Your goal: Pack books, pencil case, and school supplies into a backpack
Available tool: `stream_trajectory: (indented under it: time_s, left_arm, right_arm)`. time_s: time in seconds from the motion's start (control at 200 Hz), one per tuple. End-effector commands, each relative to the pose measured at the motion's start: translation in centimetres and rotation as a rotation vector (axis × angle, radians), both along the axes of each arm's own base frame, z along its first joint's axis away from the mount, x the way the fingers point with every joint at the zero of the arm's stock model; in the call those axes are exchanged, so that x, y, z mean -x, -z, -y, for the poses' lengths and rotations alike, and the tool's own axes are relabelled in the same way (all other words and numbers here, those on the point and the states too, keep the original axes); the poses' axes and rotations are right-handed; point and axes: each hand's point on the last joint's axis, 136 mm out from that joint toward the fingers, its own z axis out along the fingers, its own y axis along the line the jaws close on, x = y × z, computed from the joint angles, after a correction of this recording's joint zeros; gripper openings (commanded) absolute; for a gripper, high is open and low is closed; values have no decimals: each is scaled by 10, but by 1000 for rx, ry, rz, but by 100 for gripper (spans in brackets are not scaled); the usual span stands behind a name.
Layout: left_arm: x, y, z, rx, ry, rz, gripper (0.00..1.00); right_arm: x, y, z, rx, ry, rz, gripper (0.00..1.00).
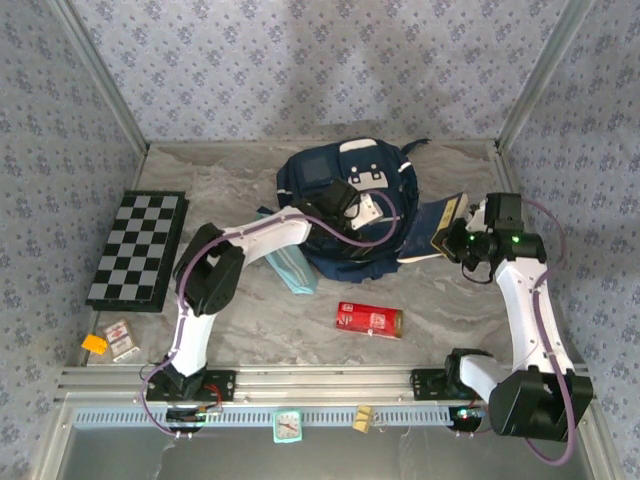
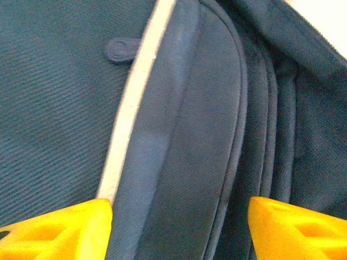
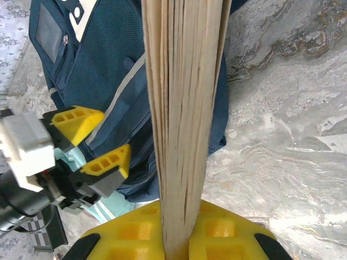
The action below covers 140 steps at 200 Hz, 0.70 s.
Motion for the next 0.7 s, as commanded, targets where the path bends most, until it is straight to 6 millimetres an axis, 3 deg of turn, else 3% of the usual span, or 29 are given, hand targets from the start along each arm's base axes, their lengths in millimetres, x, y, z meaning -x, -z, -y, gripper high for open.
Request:
stream_trajectory:
  time_s: [0.0, 0.155, 0.28, 0.345, 0.58, 0.695]
  left_arm:
    - [1, 8, 4, -70, 47, 25, 68]
    - [-19, 18, 4, -119, 0, 95, 67]
    - [-37, 10, -2, -149, -72, 163, 51]
    - [-41, -2, -3, -136, -88, 190, 44]
    - [-49, -54, -6, -50, -124, 252, 1]
    - [-56, -95, -14, 11, -187, 287, 0]
  right_arm:
    - [1, -7, -2, -10, -20, 36, 0]
    - [0, -5, -2, -22, -21, 34, 0]
    - [0, -9, -1, -23, -24, 41, 0]
    - [-1, -11, 1, -18, -13, 44, 0]
    - [4, -23, 7, -10, 8, 48, 0]
    - [12, -30, 11, 11, 29, 35, 0]
